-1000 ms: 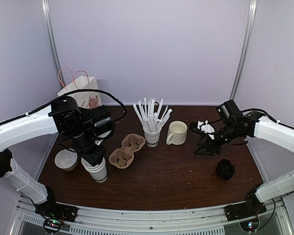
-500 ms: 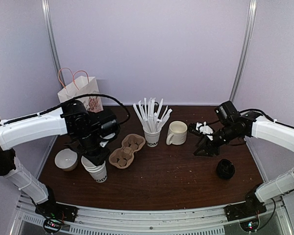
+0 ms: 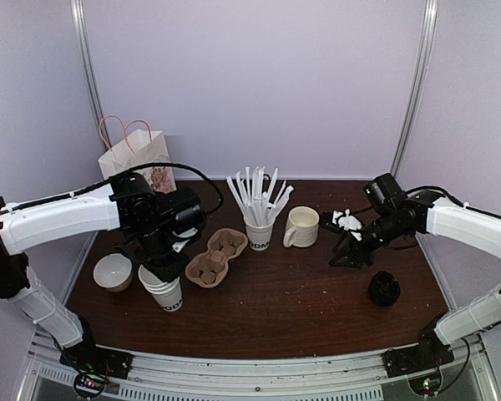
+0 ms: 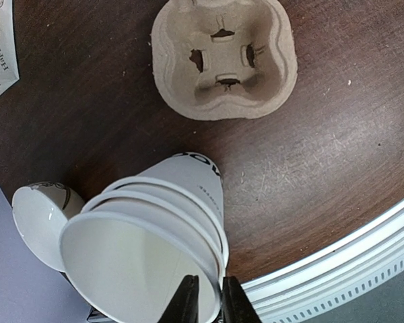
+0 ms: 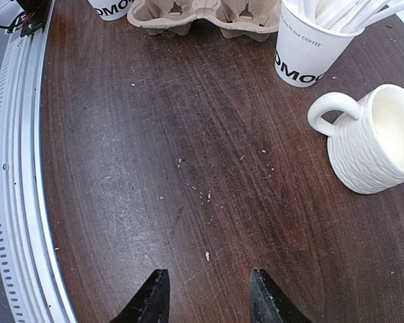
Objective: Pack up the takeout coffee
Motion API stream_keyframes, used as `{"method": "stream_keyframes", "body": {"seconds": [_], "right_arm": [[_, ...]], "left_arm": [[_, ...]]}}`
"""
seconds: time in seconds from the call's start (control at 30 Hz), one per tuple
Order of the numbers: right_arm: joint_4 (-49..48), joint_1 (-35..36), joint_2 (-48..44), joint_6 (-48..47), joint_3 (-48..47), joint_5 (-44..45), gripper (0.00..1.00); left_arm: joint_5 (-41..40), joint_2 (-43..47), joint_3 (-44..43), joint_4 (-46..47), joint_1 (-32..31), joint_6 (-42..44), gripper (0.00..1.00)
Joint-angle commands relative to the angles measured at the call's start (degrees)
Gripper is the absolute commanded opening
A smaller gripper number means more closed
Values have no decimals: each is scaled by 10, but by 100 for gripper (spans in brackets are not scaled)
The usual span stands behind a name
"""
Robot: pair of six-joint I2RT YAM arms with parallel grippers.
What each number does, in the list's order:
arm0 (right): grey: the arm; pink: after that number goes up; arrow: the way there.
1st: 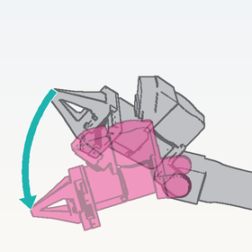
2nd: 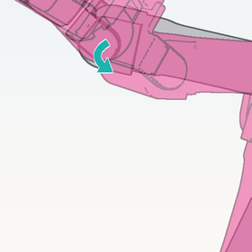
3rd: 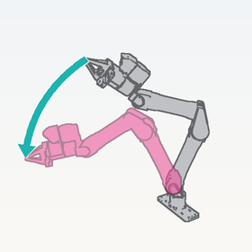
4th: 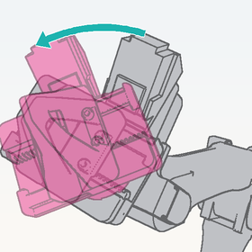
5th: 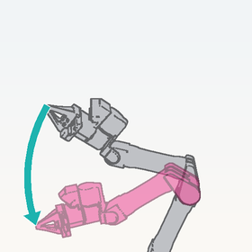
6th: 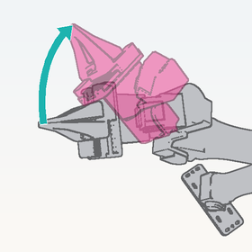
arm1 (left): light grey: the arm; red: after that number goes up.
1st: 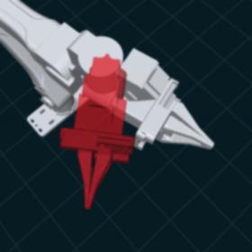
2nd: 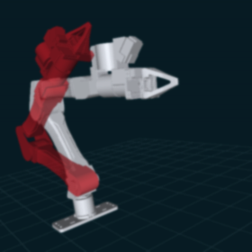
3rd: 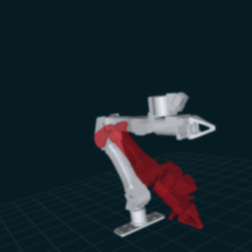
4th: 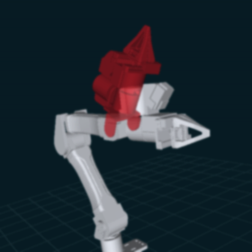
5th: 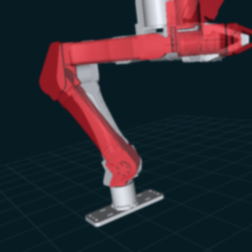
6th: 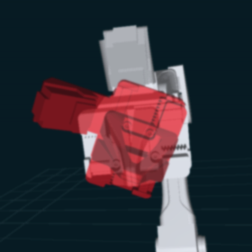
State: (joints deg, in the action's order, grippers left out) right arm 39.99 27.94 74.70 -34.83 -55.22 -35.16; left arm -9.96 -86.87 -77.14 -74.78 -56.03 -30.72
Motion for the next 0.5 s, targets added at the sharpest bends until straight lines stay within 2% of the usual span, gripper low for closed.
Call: {"method": "stream_keyframes", "body": {"seconds": [0.0,0.27,0.4,0.47], "right_arm": [[-5,5,3,-10,0,-5,43],[-4,6,3,-11,-1,-4,41],[-4,6,5,-11,-1,-4,40],[-3,7,5,-11,-1,-5,40]], "left_arm": [[10,-11,3,15,9,14,11],[7,-5,7,14,17,13,0],[2,-2,3,3,17,14,0],[-29,1,-11,-19,17,15,0]]}}
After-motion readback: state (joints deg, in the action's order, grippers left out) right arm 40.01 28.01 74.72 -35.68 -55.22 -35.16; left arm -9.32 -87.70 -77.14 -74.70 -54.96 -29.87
